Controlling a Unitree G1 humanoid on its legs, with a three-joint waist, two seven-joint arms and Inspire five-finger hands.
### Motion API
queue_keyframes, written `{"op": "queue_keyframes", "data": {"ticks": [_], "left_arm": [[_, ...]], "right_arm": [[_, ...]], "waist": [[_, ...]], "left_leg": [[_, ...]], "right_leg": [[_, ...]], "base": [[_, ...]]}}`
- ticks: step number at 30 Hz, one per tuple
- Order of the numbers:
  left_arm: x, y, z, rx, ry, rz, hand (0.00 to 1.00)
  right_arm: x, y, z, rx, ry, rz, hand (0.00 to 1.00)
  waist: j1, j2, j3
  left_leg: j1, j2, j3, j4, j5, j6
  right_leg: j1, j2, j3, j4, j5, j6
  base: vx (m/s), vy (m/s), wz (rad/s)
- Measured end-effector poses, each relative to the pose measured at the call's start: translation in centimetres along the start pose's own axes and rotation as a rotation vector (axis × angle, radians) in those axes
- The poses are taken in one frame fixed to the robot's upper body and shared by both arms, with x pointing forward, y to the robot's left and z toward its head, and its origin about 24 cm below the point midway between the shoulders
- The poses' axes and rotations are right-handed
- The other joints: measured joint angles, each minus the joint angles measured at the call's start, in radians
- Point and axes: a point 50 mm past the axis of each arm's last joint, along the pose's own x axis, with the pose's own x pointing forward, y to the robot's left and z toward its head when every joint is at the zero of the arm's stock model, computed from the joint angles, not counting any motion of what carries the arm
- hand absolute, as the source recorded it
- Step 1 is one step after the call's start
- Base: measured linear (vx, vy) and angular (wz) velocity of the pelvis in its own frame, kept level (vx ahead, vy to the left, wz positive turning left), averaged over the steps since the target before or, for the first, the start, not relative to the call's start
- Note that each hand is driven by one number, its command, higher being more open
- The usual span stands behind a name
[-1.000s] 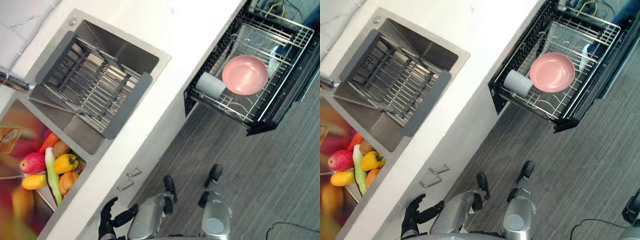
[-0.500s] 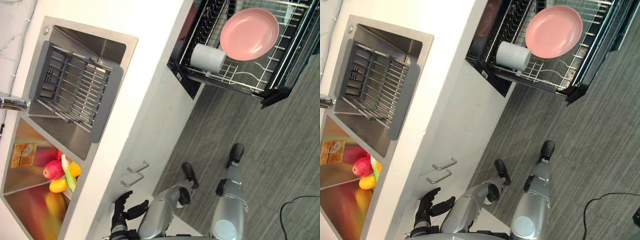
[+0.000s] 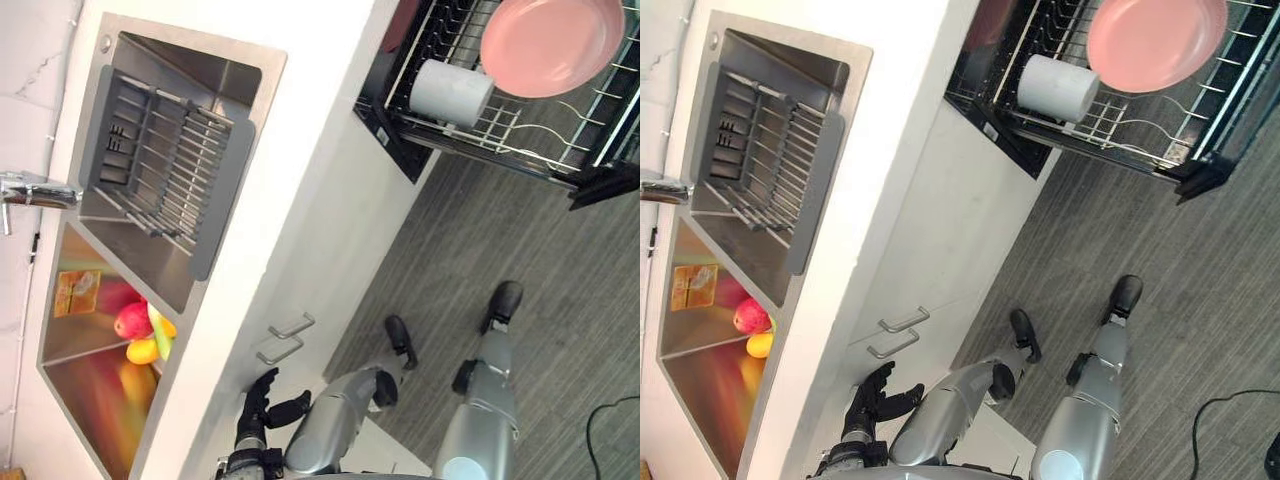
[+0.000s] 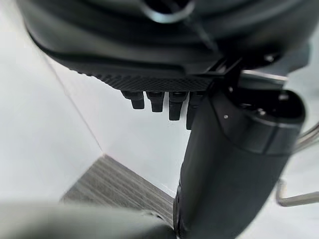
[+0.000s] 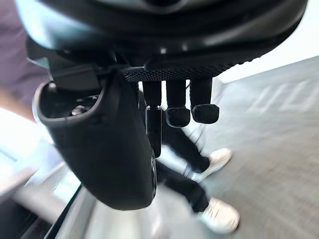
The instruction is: Walk over to the sink, pick up the cup, carry it to the dishwasher, place the cup inside the dishwasher, then close the dishwasher door
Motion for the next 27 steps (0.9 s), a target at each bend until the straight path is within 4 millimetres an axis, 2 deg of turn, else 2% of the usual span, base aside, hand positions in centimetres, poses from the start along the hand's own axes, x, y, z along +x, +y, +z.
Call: {"op": "queue_keyframes", "data": {"ticks": [6, 10, 13, 18, 21, 22, 23, 25, 26, 27], "left_arm": [[-0.5, -0.3, -0.4, -0.028, 0.014, -0.067, 1.0], [-1.1, -0.9, -1.0, -0.051, 0.019, -0.101, 1.0], [-1.5, -1.2, -1.4, -0.066, 0.022, -0.122, 1.0], [-2.7, -1.0, -2.6, -0.074, 0.032, -0.121, 1.0], [-2.9, -0.8, -2.7, -0.056, 0.015, -0.117, 1.0], [-2.9, -0.7, -2.8, -0.052, 0.01, -0.113, 1.0], [-3.0, -0.6, -2.9, -0.048, 0.014, -0.108, 1.0], [-3.0, -0.2, -3.3, -0.05, 0.028, -0.087, 1.0], [-2.9, 0.0, -3.4, -0.051, 0.036, -0.077, 1.0], [-2.8, 0.1, -3.4, -0.052, 0.04, -0.072, 1.0]], "right_arm": [[0.2, 0.0, 0.0, -0.073, 0.028, 0.021, 0.0], [1.0, 0.7, 1.0, -0.044, 0.026, 0.064, 0.0], [1.8, 1.7, 1.8, -0.034, 0.025, 0.113, 0.0], [3.1, 3.6, 1.9, -0.045, 0.069, 0.187, 0.0], [3.8, 4.4, 1.6, 0.07, 0.14, 0.223, 0.0], [3.9, 5.4, 0.9, 0.241, 0.216, 0.257, 0.0], [3.8, 6.3, 0.2, 0.394, 0.287, 0.282, 1.0], [3.0, 7.4, -2.5, 0.691, 0.429, 0.285, 1.0], [2.6, 8.2, -2.9, 0.803, 0.462, 0.294, 1.0], [2.4, 8.6, -3.1, 0.842, 0.475, 0.295, 1.0]], "waist": [[0.004, 0.006, -0.005], [0.017, 0.025, -0.02], [0.033, 0.04, -0.033], [0.06, 0.058, -0.048], [0.07, 0.059, -0.049], [0.072, 0.059, -0.049], [0.073, 0.06, -0.05], [0.056, 0.059, -0.049], [0.051, 0.063, -0.052], [0.047, 0.065, -0.054]], "left_leg": [[0.002, -0.04, -0.083, -0.015, 0.016, 0.017], [0.003, -0.064, -0.161, -0.007, 0.018, 0.017], [0.006, -0.074, -0.212, 0.005, 0.019, 0.016], [0.055, -0.107, -0.337, 0.007, 0.036, 0.003], [0.08, -0.119, -0.394, 0.001, 0.047, -0.002], [0.095, -0.123, -0.42, -0.003, 0.053, -0.007], [0.112, -0.126, -0.443, -0.008, 0.055, -0.01], [0.153, -0.128, -0.476, -0.025, 0.061, -0.017], [0.171, -0.133, -0.486, -0.03, 0.068, -0.026], [0.177, -0.135, -0.495, -0.032, 0.074, -0.034]], "right_leg": [[-0.001, -0.061, -0.053, 0.088, -0.049, 0.027], [0.0, -0.09, -0.074, 0.134, -0.073, 0.039], [0.003, -0.122, -0.104, 0.21, -0.121, 0.042], [0.058, -0.217, -0.196, 0.395, -0.247, 0.053], [0.098, -0.254, -0.248, 0.457, -0.294, 0.057], [0.125, -0.268, -0.274, 0.479, -0.314, 0.059], [0.151, -0.278, -0.295, 0.493, -0.328, 0.062], [0.207, -0.289, -0.33, 0.51, -0.351, 0.068], [0.224, -0.298, -0.335, 0.521, -0.36, 0.072], [0.232, -0.302, -0.338, 0.523, -0.362, 0.073]], "base": [[0.06, 0.006, 0.35], [0.07, -0.016, 0.24], [0.03, -0.02, 0.41], [-0.01, -0.032, 0.68], [0.0, -0.051, 0.63], [0.0, -0.078, 0.59], [0.01, -0.1, 0.61], [0.0, -0.092, 0.41], [-0.02, -0.065, 0.21], [-0.02, -0.057, 0.11]]}}
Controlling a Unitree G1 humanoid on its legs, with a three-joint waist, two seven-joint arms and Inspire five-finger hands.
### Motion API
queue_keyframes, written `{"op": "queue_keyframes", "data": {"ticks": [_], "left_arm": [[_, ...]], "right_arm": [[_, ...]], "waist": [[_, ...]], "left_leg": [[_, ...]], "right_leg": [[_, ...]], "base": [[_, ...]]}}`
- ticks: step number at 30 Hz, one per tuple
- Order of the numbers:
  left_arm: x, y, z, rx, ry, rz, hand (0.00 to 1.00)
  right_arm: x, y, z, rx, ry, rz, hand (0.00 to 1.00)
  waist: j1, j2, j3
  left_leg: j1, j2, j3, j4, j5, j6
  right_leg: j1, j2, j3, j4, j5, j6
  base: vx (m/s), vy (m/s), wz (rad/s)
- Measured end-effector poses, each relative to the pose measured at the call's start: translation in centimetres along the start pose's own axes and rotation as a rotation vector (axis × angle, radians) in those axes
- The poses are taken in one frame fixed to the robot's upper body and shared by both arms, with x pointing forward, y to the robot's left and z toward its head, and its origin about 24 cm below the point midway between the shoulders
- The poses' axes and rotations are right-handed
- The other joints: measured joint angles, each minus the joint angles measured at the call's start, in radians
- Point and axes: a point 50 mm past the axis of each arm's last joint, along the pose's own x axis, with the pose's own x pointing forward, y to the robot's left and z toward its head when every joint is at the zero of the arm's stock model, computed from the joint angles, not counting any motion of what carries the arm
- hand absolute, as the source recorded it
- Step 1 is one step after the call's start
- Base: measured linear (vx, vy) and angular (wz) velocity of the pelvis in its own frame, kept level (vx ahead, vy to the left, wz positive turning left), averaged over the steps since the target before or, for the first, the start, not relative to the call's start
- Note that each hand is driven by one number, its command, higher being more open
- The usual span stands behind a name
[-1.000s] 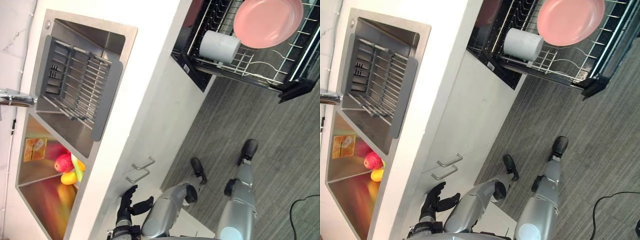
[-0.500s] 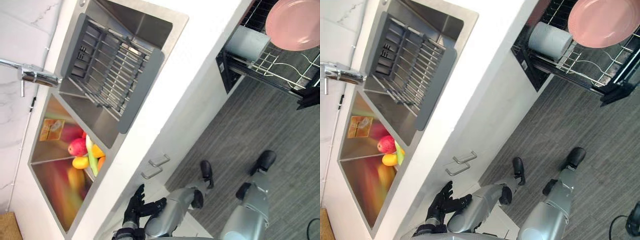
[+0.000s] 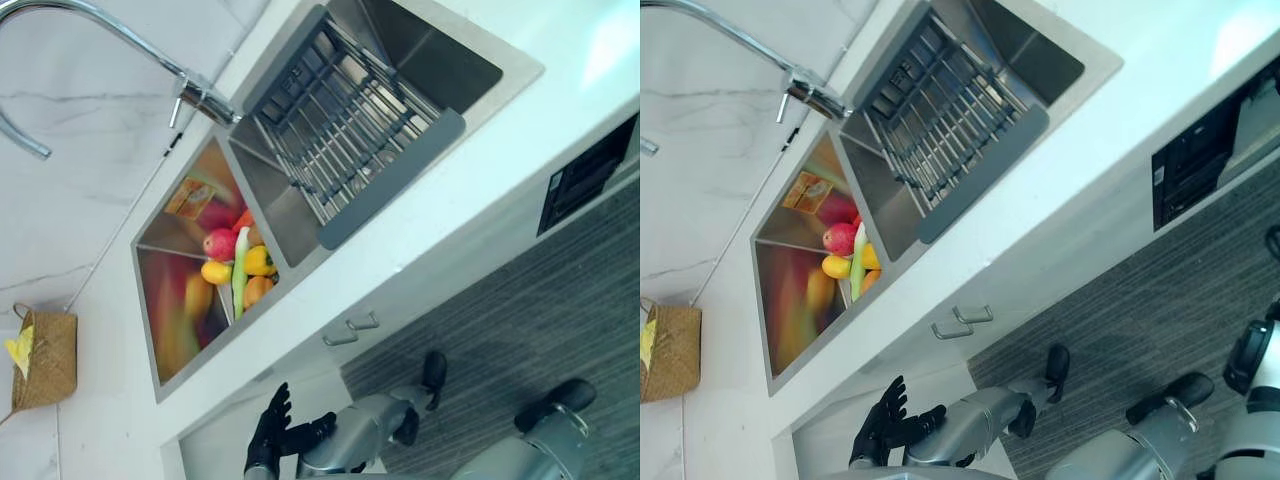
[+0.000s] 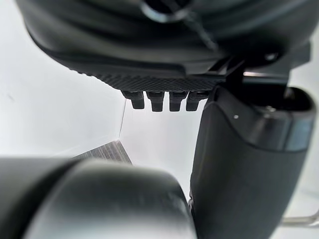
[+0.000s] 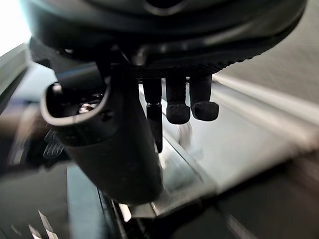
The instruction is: Walk over to the sink, pick up the cup, carry it to the dishwasher, place the cup inside the dishwasher, then close the dishwasher door
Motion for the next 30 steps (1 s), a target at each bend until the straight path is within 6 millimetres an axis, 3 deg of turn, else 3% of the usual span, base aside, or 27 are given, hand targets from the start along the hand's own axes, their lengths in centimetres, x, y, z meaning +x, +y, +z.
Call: {"op": "queue_keyframes", "data": {"ticks": [2, 7, 10, 15, 18, 21, 22, 23, 25, 26, 28, 30], "left_arm": [[0.0, 0.6, -0.1, -0.01, 0.018, 0.027, 1.0], [-0.1, 1.0, -1.2, -0.034, 0.103, 0.067, 1.0], [0.0, 0.8, -1.4, -0.069, 0.113, 0.086, 1.0], [0.7, 0.6, -0.9, -0.069, 0.099, 0.079, 1.0], [2.0, 0.6, 0.5, -0.109, 0.064, 0.073, 1.0], [3.2, 1.5, 2.5, -0.191, -0.007, 0.098, 1.0], [3.5, 1.9, 3.1, -0.212, -0.036, 0.112, 1.0], [3.9, 2.5, 4.0, -0.235, -0.079, 0.132, 1.0], [4.0, 2.9, 4.3, -0.277, -0.1, 0.148, 1.0], [4.1, 3.0, 4.3, -0.328, -0.101, 0.166, 1.0], [3.8, 3.3, 3.7, -0.372, -0.082, 0.184, 1.0], [2.9, 4.5, 2.8, -0.396, -0.076, 0.258, 1.0]], "right_arm": [[0.0, 1.1, -1.4, 0.085, 0.031, 0.06, 1.0], [0.0, 1.3, -2.9, 0.212, 0.082, 0.057, 1.0], [-0.1, 2.6, -4.1, 0.337, 0.113, 0.079, 1.0], [-0.8, 5.0, -6.6, 0.55, 0.141, 0.107, 1.0], [-3.1, 6.3, -9.6, 0.741, 0.115, 0.161, 1.0], [-7.0, 7.5, -13.3, 0.806, 0.049, 0.245, 1.0], [-8.3, 7.8, -14.4, 0.786, 0.04, 0.258, 1.0], [-11.0, 7.8, -17.4, 0.677, 0.088, 0.261, 1.0], [-14.2, 7.7, -20.8, 0.549, 0.174, 0.245, 1.0], [-18.1, 7.1, -24.1, 0.401, 0.289, 0.204, 1.0], [-22.5, 6.3, -27.0, 0.284, 0.428, 0.149, 1.0], [-28.5, 4.5, -29.6, 0.118, 0.592, 0.073, 1.0]], "waist": [[-0.011, 0.0, 0.0], [-0.017, 0.005, -0.004], [-0.026, 0.004, -0.004], [-0.032, 0.002, -0.002], [-0.011, -0.007, 0.006], [-0.001, -0.057, 0.047], [-0.001, -0.083, 0.068], [-0.002, -0.126, 0.101], [-0.002, -0.178, 0.125], [-0.002, -0.218, 0.139], [-0.001, -0.254, 0.137], [-0.01, -0.32, 0.114]], "left_leg": [[0.031, -0.001, -0.02, -0.017, 0.022, -0.031], [0.055, 0.028, -0.037, -0.054, 0.023, -0.031], [0.057, 0.048, -0.036, -0.061, 0.027, -0.03], [0.051, 0.093, -0.018, -0.071, 0.026, -0.032], [0.031, 0.14, -0.008, -0.075, 0.021, -0.044], [0.005, 0.187, -0.001, -0.074, 0.012, -0.066], [0.003, 0.198, 0.0, -0.073, 0.008, -0.073], [0.002, 0.212, -0.001, -0.068, 0.001, -0.084], [-0.005, 0.218, -0.002, -0.063, -0.004, -0.09], [-0.016, 0.219, -0.005, -0.054, -0.011, -0.091], [-0.017, 0.214, -0.005, -0.024, -0.035, -0.083], [0.004, 0.193, 0.005, 0.027, -0.068, -0.062]], "right_leg": [[0.034, -0.005, -0.007, 0.0, -0.008, 0.001], [0.052, 0.003, -0.038, 0.029, -0.043, -0.008], [0.052, 0.024, -0.043, 0.029, -0.044, -0.019], [0.049, 0.086, -0.046, -0.016, -0.035, -0.037], [0.04, 0.157, -0.05, -0.077, -0.016, -0.056], [0.025, 0.226, -0.051, -0.13, 0.0, -0.075], [0.025, 0.239, -0.048, -0.139, 0.001, -0.076], [0.024, 0.261, -0.014, -0.148, 0.001, -0.076], [0.01, 0.272, 0.031, -0.147, 0.001, -0.076], [0.005, 0.278, 0.069, -0.141, 0.0, -0.075], [0.006, 0.279, 0.126, -0.113, 0.0, -0.076], [0.042, 0.27, 0.204, -0.063, 0.001, -0.076]], "base": [[-0.06, -0.098, 0.05], [-0.09, -0.121, 0.11], [-0.04, -0.107, -0.05], [-0.01, -0.101, -0.13], [-0.01, -0.115, -0.22], [-0.01, -0.131, -0.18], [0.01, -0.129, -0.1], [0.01, -0.119, -0.06], [0.03, -0.085, 0.08], [0.05, -0.049, 0.21], [0.05, -0.009, 0.24], [0.06, 0.07, 0.4]]}}
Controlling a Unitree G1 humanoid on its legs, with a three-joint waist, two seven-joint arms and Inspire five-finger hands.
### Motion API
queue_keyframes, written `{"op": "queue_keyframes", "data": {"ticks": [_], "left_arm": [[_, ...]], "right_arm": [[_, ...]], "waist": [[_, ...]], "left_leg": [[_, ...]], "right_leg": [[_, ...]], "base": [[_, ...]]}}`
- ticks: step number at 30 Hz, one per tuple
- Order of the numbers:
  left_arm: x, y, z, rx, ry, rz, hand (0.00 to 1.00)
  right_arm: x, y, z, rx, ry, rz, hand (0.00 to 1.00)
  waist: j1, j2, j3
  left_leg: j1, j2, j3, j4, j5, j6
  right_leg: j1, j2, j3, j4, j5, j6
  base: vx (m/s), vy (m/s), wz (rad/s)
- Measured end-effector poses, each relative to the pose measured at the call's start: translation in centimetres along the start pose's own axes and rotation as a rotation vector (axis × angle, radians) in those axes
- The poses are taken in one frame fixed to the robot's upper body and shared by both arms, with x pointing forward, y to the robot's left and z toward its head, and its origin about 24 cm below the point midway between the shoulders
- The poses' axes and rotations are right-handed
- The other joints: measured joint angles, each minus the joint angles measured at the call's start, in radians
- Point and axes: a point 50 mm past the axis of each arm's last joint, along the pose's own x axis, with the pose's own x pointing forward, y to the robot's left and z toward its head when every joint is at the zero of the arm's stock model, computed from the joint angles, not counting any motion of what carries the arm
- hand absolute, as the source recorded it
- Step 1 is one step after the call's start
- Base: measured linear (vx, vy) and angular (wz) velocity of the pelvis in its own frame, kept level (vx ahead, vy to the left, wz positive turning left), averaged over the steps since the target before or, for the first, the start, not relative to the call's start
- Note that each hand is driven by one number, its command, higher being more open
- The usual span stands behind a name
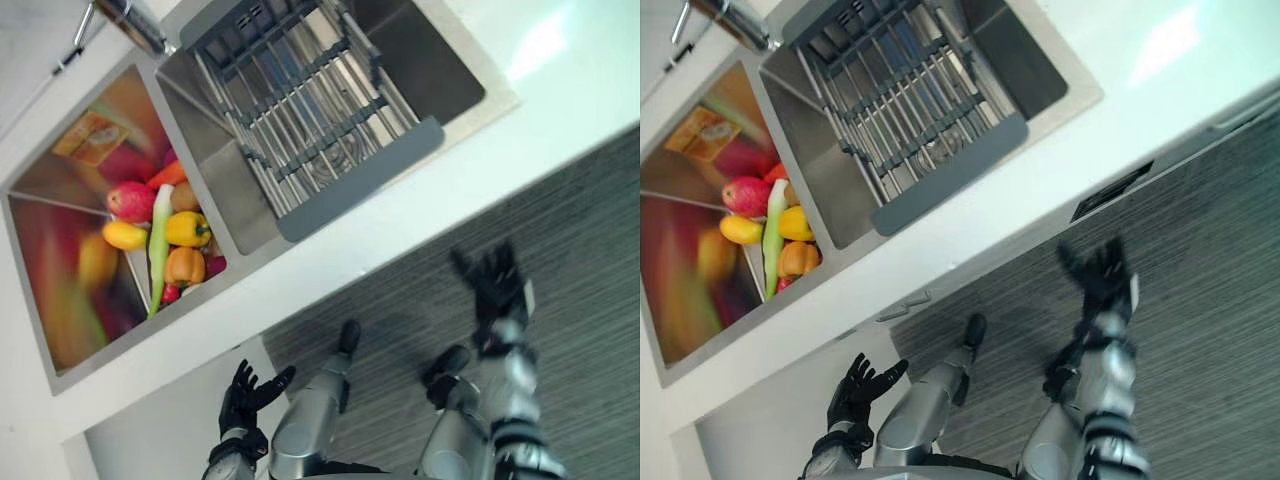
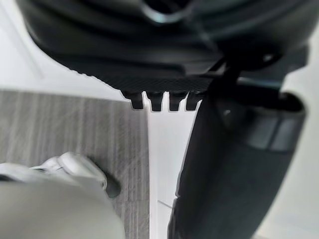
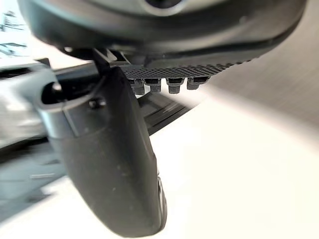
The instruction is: Walk over to the sink, pick up the cup, carry it to the dishwasher, place the cup inside the dishwasher, then close the dishwasher door
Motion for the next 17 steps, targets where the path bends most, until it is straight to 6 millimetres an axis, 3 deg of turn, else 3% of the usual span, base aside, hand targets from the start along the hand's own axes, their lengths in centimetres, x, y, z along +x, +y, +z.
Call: {"op": "queue_keyframes", "data": {"ticks": [1, 3, 5, 6, 8, 10, 11, 12, 13, 14, 17], "left_arm": [[-0.2, 0.4, 0.0, 0.005, -0.007, 0.016, 1.0], [-0.7, 2.4, 0.8, 0.065, -0.053, 0.087, 1.0], [-0.5, 3.4, 1.3, 0.126, -0.055, 0.13, 1.0], [-0.5, 3.6, 1.3, 0.136, -0.054, 0.156, 1.0], [-0.3, 3.6, 1.1, 0.133, -0.034, 0.193, 1.0], [0.0, 3.5, 0.9, 0.132, -0.007, 0.228, 1.0], [0.2, 3.6, 0.9, 0.137, 0.002, 0.248, 1.0], [0.2, 3.7, 1.0, 0.139, 0.0, 0.259, 1.0], [0.3, 3.3, 0.5, 0.115, 0.025, 0.272, 1.0], [0.1, 3.2, 0.2, 0.107, 0.034, 0.281, 1.0], [-0.3, 3.8, -0.5, 0.078, 0.06, 0.335, 1.0]], "right_arm": [[-0.9, -0.7, -0.9, -0.021, 0.028, -0.042, 1.0], [-3.6, -2.7, -3.4, -0.059, 0.099, -0.185, 1.0], [-4.5, -3.8, -4.5, -0.052, 0.13, -0.277, 1.0], [-4.9, -4.4, -5.1, -0.053, 0.159, -0.311, 1.0], [-5.5, -4.9, -6.0, -0.061, 0.205, -0.337, 1.0], [-6.5, -5.0, -7.3, -0.083, 0.277, -0.333, 1.0], [-7.2, -5.2, -8.3, -0.117, 0.341, -0.317, 1.0], [-7.6, -5.3, -8.7, -0.134, 0.371, -0.309, 1.0], [-8.5, -5.8, -9.6, -0.163, 0.441, -0.302, 1.0], [-8.8, -5.9, -9.9, -0.167, 0.46, -0.293, 1.0], [-9.3, -6.0, -10.3, -0.246, 0.49, -0.244, 1.0]], "waist": [[-0.001, -0.016, -0.012], [0.004, -0.111, -0.082], [-0.002, -0.167, -0.124], [0.001, -0.18, -0.149], [0.001, -0.173, -0.18], [-0.019, -0.177, -0.198], [-0.03, -0.203, -0.217], [-0.034, -0.222, -0.229], [-0.042, -0.22, -0.258], [-0.037, -0.21, -0.265], [-0.04, -0.206, -0.292]], "left_leg": [[0.007, -0.002, 0.001, 0.009, -0.007, 0.006], [0.021, -0.002, 0.029, 0.03, -0.019, 0.015], [0.016, 0.005, 0.166, 0.063, -0.02, 0.023], [0.038, 0.018, 0.162, 0.057, -0.029, 0.041], [0.061, 0.041, 0.121, 0.03, -0.023, 0.043], [0.112, 0.052, 0.071, -0.036, -0.008, 0.045], [0.116, 0.039, 0.088, -0.049, -0.01, 0.042], [0.114, 0.029, 0.118, -0.049, -0.01, 0.041], [0.124, 0.052, 0.192, -0.049, -0.005, 0.034], [0.129, 0.066, 0.212, -0.05, 0.01, 0.015], [0.159, 0.063, 0.189, -0.081, 0.021, 0.0]], "right_leg": [[0.016, -0.001, 0.008, 0.007, 0.0, 0.0], [0.06, -0.001, 0.019, -0.01, 0.0, 0.0], [0.115, 0.006, 0.009, -0.042, 0.003, -0.001], [0.117, 0.02, 0.031, -0.011, 0.017, -0.018], [0.126, 0.082, 0.094, -0.059, -0.047, -0.011], [0.164, 0.18, 0.179, -0.184, -0.078, -0.022], [0.177, 0.202, 0.216, -0.262, -0.076, -0.025], [0.182, 0.199, 0.236, -0.291, -0.062, -0.01], [0.196, 0.193, 0.204, -0.288, -0.072, 0.013], [0.207, 0.198, 0.195, -0.28, -0.081, 0.01], [0.259, 0.196, 0.156, -0.283, -0.078, 0.03]], "base": [[0.06, 0.08, 0.54], [0.1, 0.034, 0.47], [0.05, 0.085, 0.51], [0.03, 0.102, 0.51], [0.01, -0.046, 0.41], [-0.03, -0.172, 0.77], [-0.04, -0.152, 0.82], [0.02, -0.187, 0.96], [0.07, -0.131, 0.69], [0.11, -0.107, 0.56], [0.12, -0.074, 0.28]]}}
